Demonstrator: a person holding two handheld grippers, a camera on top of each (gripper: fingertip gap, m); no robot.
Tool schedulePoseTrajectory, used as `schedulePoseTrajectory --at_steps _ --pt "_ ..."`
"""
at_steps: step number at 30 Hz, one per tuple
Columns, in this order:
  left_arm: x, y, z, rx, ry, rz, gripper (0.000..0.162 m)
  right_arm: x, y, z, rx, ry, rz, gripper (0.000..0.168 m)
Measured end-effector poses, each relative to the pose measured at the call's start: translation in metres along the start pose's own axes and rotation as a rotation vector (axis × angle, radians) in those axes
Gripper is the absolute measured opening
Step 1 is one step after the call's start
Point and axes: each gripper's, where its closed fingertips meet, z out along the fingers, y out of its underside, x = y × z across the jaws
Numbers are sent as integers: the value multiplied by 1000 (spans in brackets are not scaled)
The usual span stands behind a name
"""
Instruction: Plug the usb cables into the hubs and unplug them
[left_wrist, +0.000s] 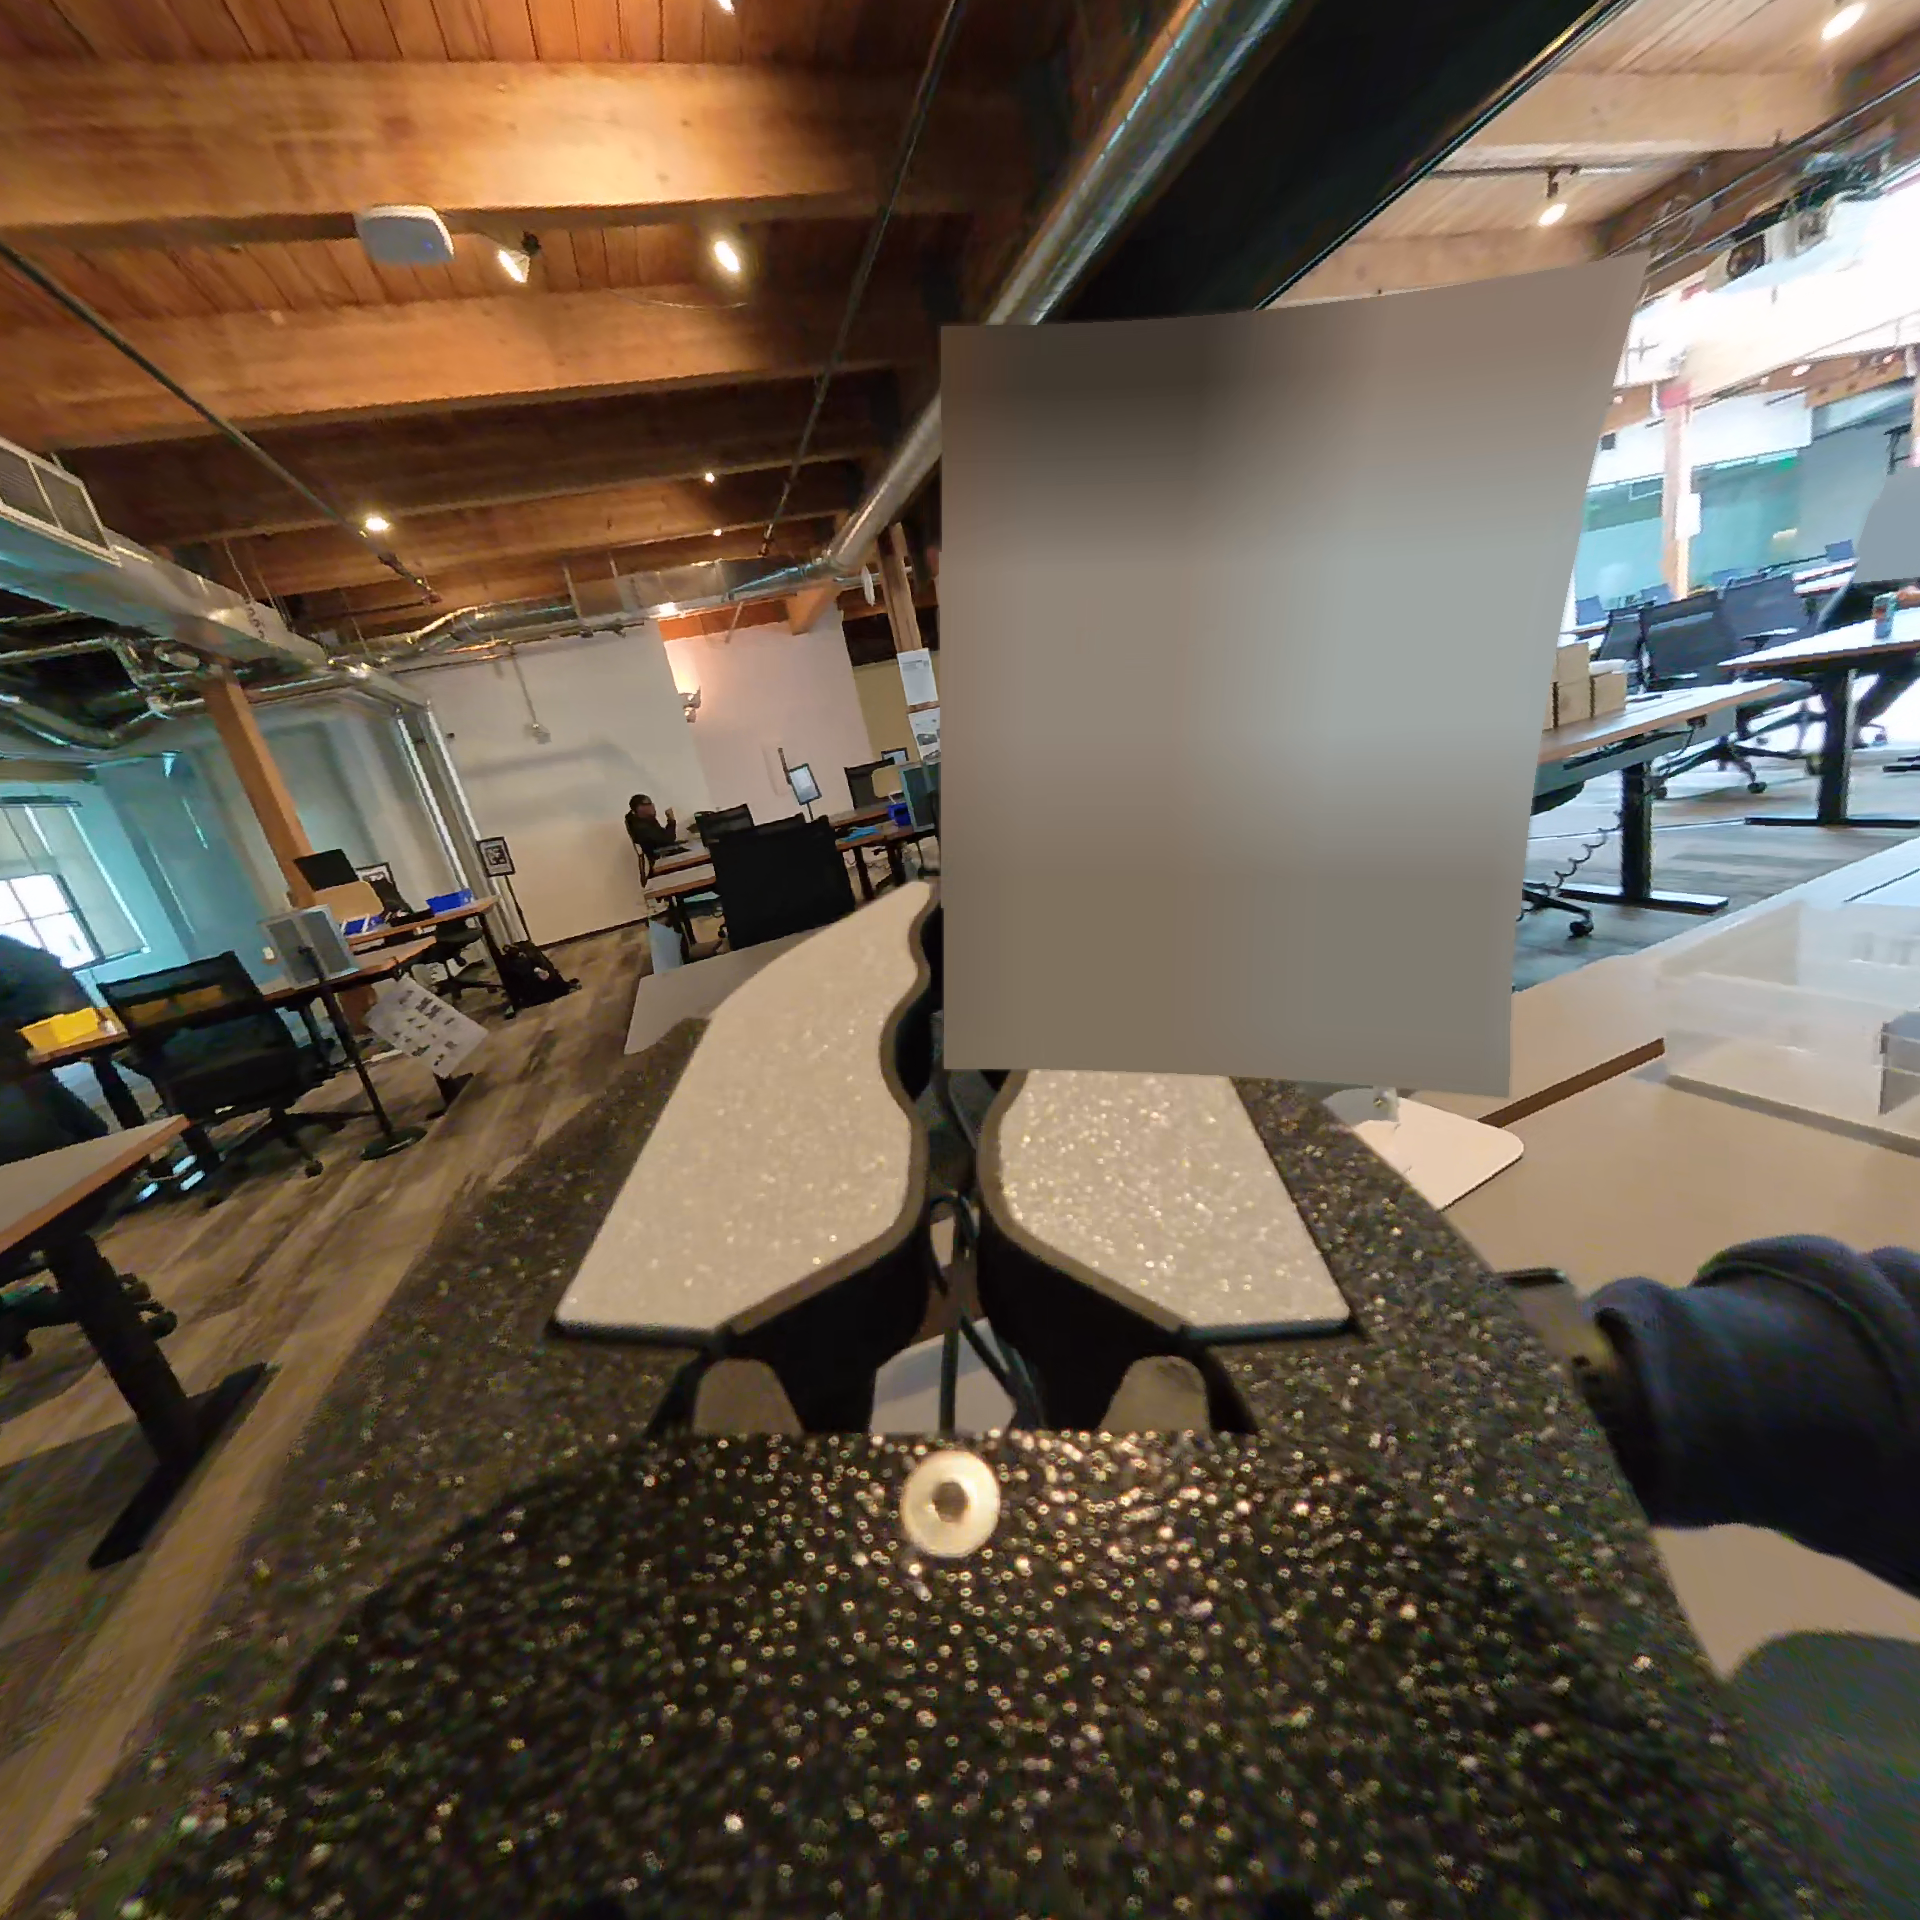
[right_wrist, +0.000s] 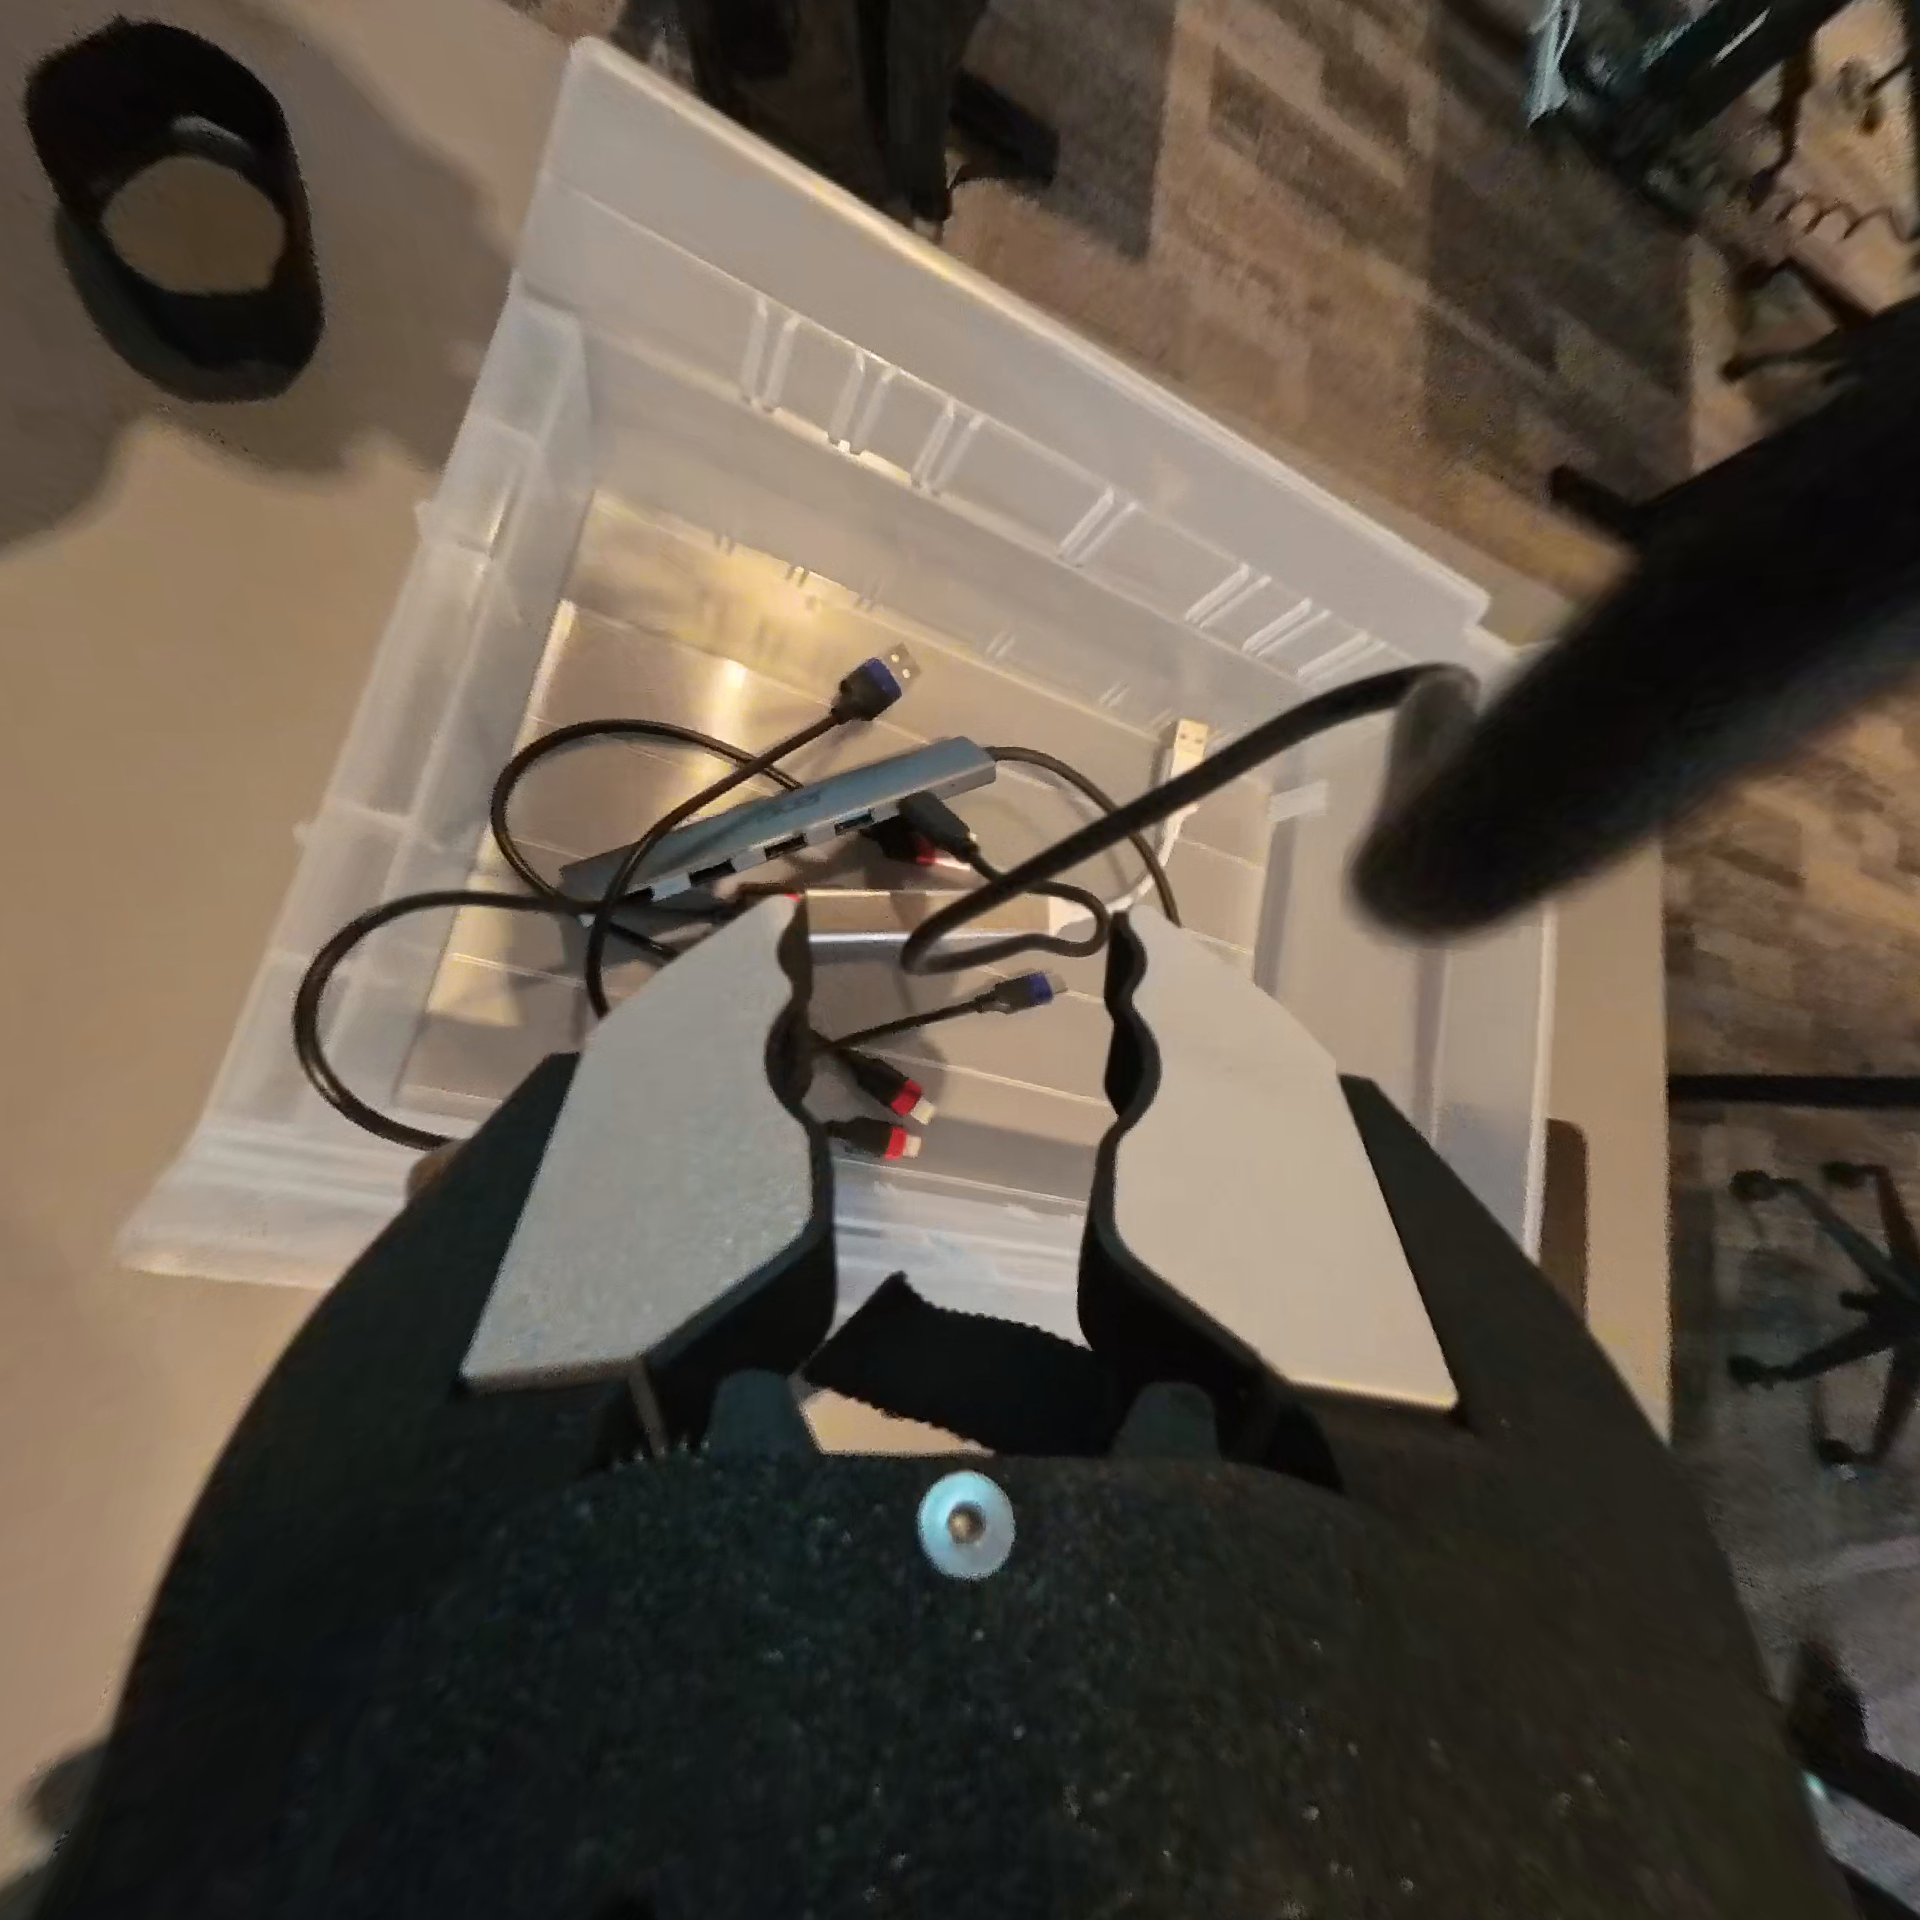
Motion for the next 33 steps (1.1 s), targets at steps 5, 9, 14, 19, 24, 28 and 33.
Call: schedulePoseTrajectory --at_steps 5,9,14,19,24,28,33 --pt "6 -10 -3 25 0 1 3 6 -10 0 28 2 23 3" --pt "3 -12 -7 41 2 -18 2 26 -12 -7 58 87 12 2" --pt "-4 -7 -7 41 -6 -33 2 66 -24 -34 197 228 94 2" --pt "-4 -8 -7 59 -2 -32 2 104 -40 -82 361 385 149 2" --pt "0 -10 -6 73 19 -46 3 121 -46 -149 445 520 108 2" --pt "19 -11 3 75 106 -78 2 113 -24 -216 401 665 9 2" --pt "78 0 31 30 386 -165 3 72 37 -283 316 746 -4 2"
